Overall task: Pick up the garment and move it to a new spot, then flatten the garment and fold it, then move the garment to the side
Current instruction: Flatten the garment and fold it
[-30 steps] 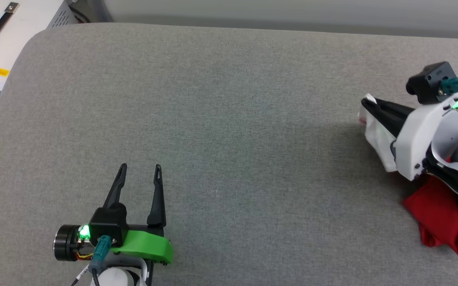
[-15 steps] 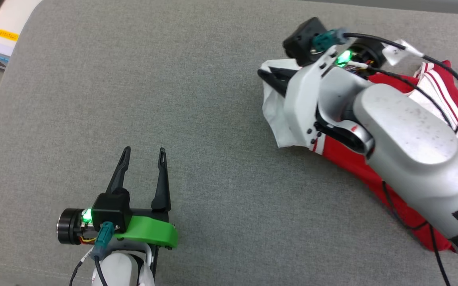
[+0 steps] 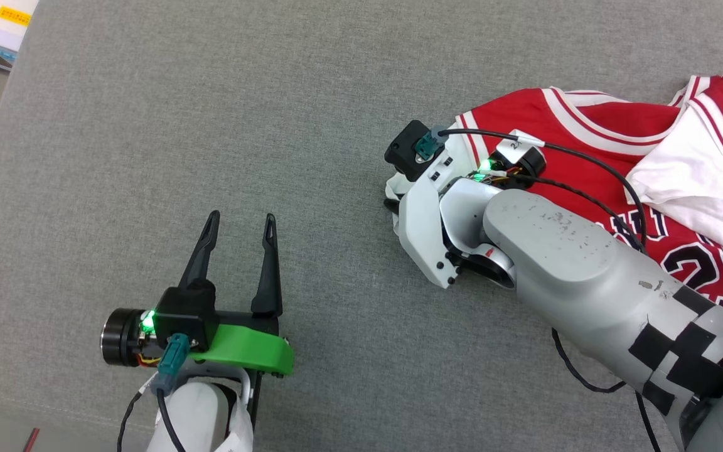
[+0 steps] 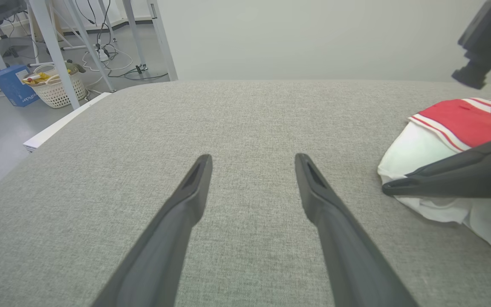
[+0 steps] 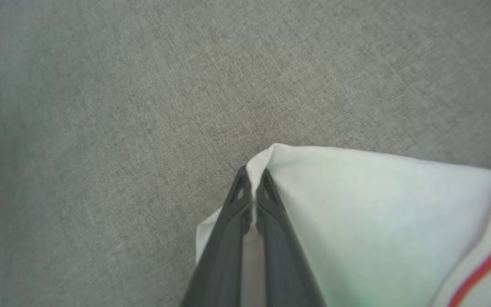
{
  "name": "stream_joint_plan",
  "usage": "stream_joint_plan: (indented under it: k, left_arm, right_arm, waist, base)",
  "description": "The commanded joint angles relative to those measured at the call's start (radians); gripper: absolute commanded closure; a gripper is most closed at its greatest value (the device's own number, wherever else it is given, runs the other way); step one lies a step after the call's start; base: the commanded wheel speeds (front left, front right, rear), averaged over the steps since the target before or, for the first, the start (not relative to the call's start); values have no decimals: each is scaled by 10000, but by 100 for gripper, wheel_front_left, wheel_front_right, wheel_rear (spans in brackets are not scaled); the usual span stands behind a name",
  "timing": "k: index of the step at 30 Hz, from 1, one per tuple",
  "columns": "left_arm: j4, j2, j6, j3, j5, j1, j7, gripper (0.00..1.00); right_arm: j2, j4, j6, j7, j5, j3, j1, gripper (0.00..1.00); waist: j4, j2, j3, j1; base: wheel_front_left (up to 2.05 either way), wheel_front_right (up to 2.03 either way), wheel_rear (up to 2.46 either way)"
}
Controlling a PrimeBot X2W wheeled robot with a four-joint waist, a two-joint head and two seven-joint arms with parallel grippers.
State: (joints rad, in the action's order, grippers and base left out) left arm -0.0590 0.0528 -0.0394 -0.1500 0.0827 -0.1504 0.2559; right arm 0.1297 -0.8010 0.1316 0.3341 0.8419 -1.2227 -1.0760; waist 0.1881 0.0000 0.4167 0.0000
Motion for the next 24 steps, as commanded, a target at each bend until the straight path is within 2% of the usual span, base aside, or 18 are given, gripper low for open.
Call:
stream_joint_plan:
  k: [1, 2, 3, 4, 5, 10, 15, 19, 24]
  left_arm:
    - [-33, -26, -77, 4, 53, -189, 59, 0]
    - [-40, -26, -83, 11, 47, -190, 59, 0]
    - [-50, -26, -90, 33, 31, -173, 59, 0]
    - [-56, -26, -92, 56, 15, -150, 59, 0]
    - [-64, -26, -91, 84, -8, -119, 59, 0]
    - [-63, -26, -55, 219, -187, 116, 59, 0]
    - [-21, -26, -1, 448, -363, 495, 59, 0]
    - [38, -26, 40, 579, -453, 811, 59, 0]
    - [90, -26, 89, 622, -509, 1121, 59, 0]
  right_arm:
    - [-11, -357, -9, -18, 138, -250, 185, 100]
    - [-41, -439, -9, -123, 190, -289, 189, 100]
    - [-77, -474, -9, -346, 224, -330, 167, 91]
    - [-95, -462, -9, -632, 231, -351, 121, 77]
    - [-99, -434, -9, -1069, 230, -366, 57, 0]
    - [204, -59, -9, -3240, 204, -339, -5, 0]
    - [1096, 457, -9, -5007, 2, 47, 137, 0]
    - [2082, 944, -9, -5551, -433, 650, 210, 0]
    - [3544, 1703, -9, -5462, -958, 1605, 406, 0]
  waist:
    - [5, 0, 12, 0]
    - [-10, 0, -2, 0]
    - [-45, 0, -40, 0]
    - [-77, 0, -81, 0]
    - [-115, 0, -143, 0]
    - [-333, 0, -646, 0]
    - [-668, 0, -1271, 0]
    - [-966, 0, -1655, 0]
    - [-1218, 0, -2031, 0]
  base:
    - [0, 0, 0]
    - [0, 0, 0]
    - [0, 0, 0]
    - [0, 0, 0]
    - [0, 0, 0]
    - [0, 0, 0]
    - [0, 0, 0]
    - [0, 0, 0]
    - [0, 0, 0]
